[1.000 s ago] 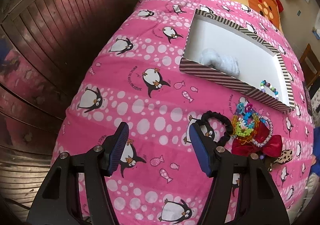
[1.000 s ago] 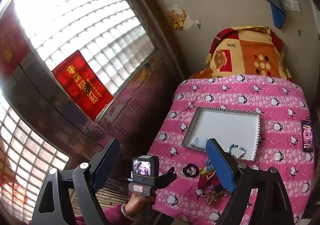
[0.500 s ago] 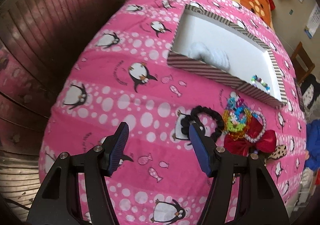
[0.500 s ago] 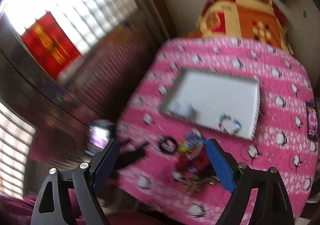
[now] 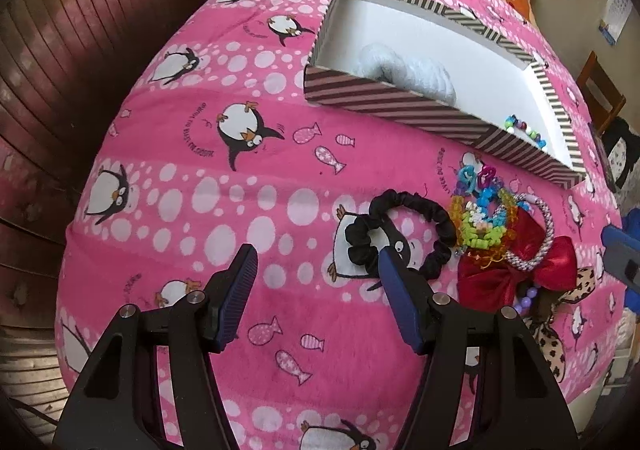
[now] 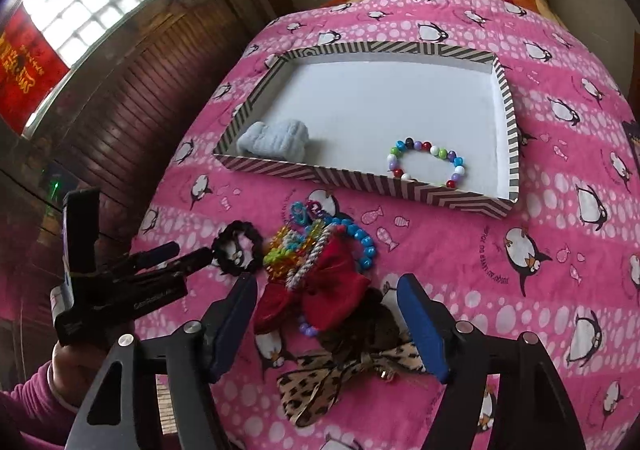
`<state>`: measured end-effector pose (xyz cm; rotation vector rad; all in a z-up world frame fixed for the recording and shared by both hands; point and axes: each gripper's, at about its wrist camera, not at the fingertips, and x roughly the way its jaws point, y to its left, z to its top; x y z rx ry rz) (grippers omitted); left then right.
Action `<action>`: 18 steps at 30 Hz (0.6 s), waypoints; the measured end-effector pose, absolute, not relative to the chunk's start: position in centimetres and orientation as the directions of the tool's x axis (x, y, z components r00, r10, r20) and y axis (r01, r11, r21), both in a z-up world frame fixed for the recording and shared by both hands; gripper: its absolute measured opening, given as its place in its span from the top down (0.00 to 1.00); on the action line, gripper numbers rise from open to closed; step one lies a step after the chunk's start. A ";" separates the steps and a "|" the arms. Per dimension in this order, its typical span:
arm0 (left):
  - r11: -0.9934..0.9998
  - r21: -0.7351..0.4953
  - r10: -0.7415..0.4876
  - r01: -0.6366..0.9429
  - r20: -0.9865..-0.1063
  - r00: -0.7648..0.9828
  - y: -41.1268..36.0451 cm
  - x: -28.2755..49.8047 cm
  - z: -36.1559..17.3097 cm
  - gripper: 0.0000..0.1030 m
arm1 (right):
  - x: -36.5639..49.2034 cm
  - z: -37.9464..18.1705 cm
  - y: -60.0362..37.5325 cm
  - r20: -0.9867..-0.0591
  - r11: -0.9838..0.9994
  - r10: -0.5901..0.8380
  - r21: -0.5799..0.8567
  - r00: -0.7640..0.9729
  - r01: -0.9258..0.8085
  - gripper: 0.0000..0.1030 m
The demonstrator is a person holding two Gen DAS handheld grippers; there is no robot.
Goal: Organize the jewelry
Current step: 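Withdraw both tools from the box back to the jewelry pile, then grasp the black scrunchie with the left tool while the right grasps a green-teal beaded bracelet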
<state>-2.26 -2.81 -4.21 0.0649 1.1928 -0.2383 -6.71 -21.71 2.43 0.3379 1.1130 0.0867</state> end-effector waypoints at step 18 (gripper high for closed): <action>0.966 -0.005 -0.104 0.258 -0.922 0.373 -4.4 -1.2 -6.0 0.39 | -3.9 1.1 -20.1 -0.858 0.936 0.321 0.353 0.402 0.007 0.59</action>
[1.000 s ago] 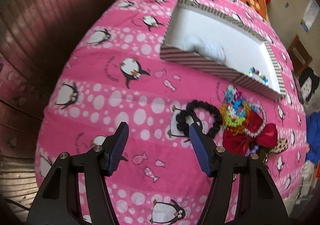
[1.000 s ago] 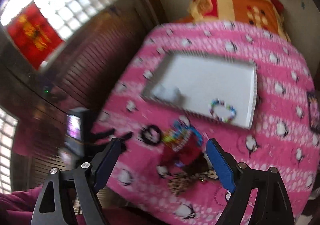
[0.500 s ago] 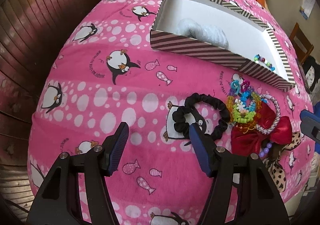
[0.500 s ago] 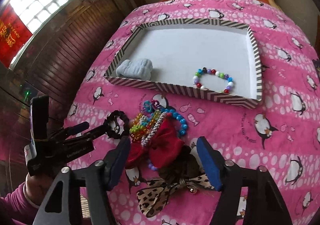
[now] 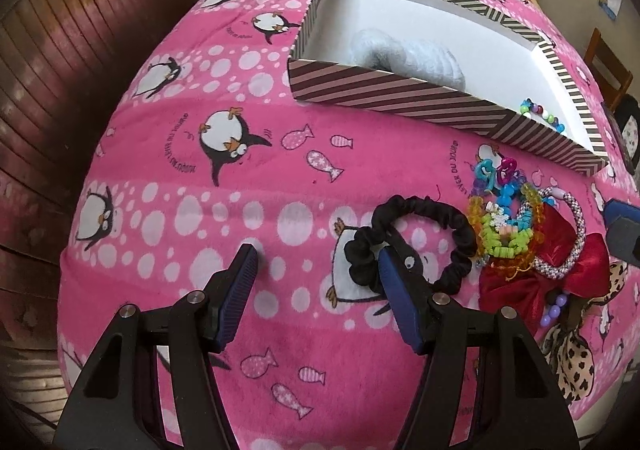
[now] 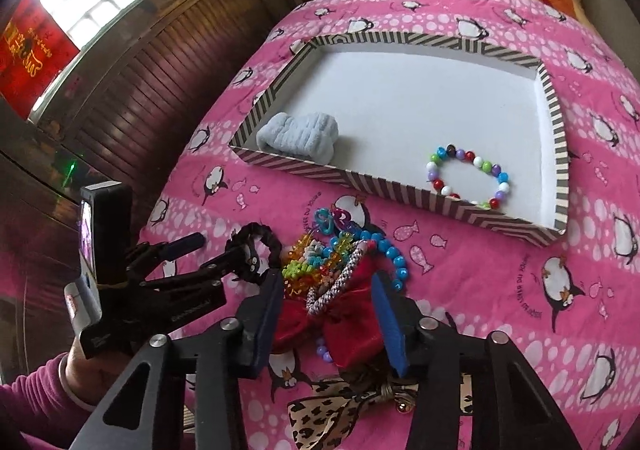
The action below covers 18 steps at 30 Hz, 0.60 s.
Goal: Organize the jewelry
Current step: 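Grasp the black scrunchie with the left tool while the right grasps a green-teal beaded bracelet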
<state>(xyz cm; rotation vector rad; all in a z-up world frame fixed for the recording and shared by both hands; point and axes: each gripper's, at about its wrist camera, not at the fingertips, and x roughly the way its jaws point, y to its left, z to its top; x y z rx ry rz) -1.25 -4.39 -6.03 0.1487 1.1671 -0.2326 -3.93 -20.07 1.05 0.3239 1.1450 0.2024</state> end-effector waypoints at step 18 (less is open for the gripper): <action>0.932 -0.212 -0.304 0.294 -0.899 0.317 -2.3 -0.4 -3.6 0.93 | -4.9 3.1 -21.3 -0.812 0.919 0.345 0.395 0.472 0.008 0.93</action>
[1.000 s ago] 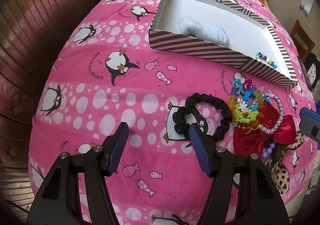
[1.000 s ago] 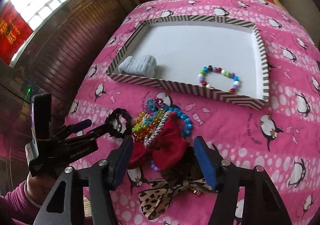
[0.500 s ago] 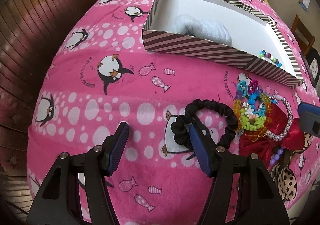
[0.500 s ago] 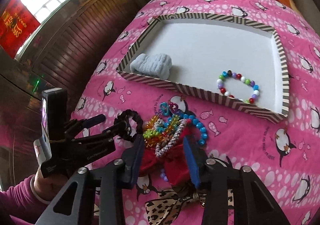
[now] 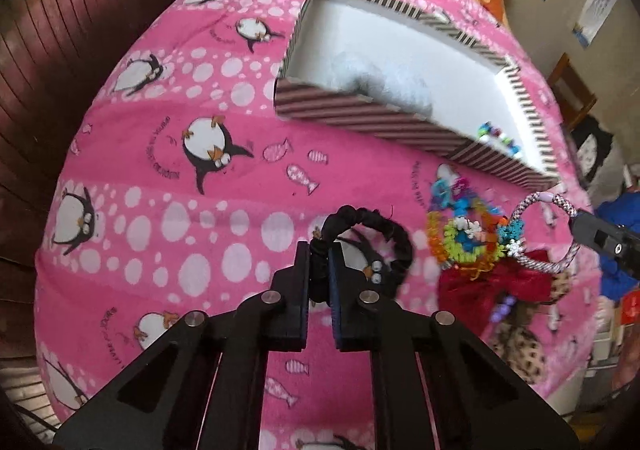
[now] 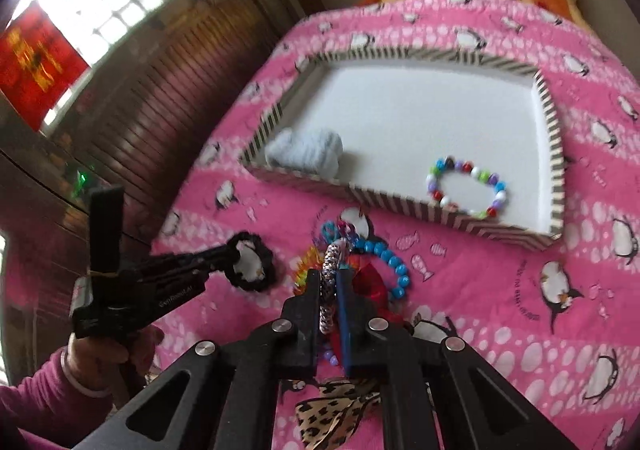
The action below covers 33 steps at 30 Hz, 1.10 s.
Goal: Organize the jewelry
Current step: 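Grasp the black scrunchie with the left tool while the right grasps a green-teal beaded bracelet, then carry the black scrunchie and beaded bracelet over the box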
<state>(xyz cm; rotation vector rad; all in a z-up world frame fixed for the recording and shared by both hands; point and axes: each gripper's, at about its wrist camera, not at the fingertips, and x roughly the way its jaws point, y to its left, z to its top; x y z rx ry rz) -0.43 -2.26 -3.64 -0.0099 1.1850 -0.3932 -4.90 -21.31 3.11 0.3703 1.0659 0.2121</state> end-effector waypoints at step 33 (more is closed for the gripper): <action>0.903 -0.205 -0.357 0.377 -0.847 0.394 -5.3 1.6 2.5 0.93 | -3.7 2.8 -27.0 -0.872 0.930 0.281 0.351 0.401 0.112 0.97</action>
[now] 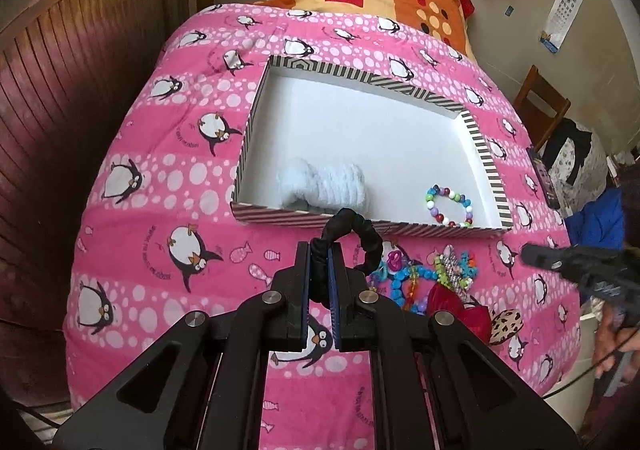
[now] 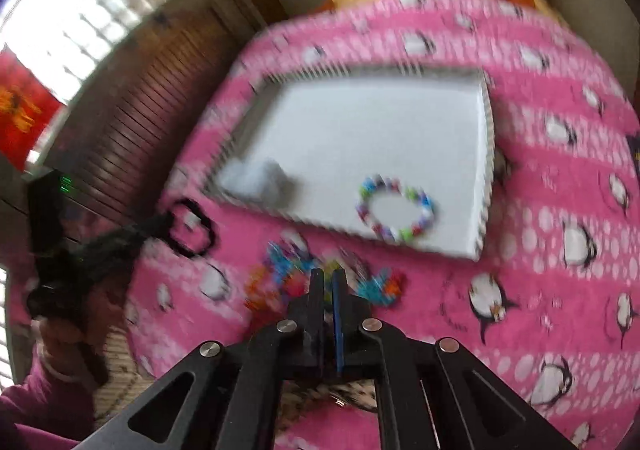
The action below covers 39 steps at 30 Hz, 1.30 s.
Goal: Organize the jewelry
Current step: 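Carry the black scrunchie and beaded bracelet over the box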
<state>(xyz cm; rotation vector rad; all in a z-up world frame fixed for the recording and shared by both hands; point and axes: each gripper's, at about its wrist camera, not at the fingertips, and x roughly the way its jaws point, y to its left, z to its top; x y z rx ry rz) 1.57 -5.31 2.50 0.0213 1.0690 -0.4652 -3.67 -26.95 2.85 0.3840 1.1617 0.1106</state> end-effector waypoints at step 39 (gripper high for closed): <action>0.897 -0.233 -0.387 0.376 -0.826 0.409 -5.9 1.9 4.8 0.93 | -5.2 9.1 -29.3 -0.744 0.900 0.271 0.421 0.611 0.113 0.89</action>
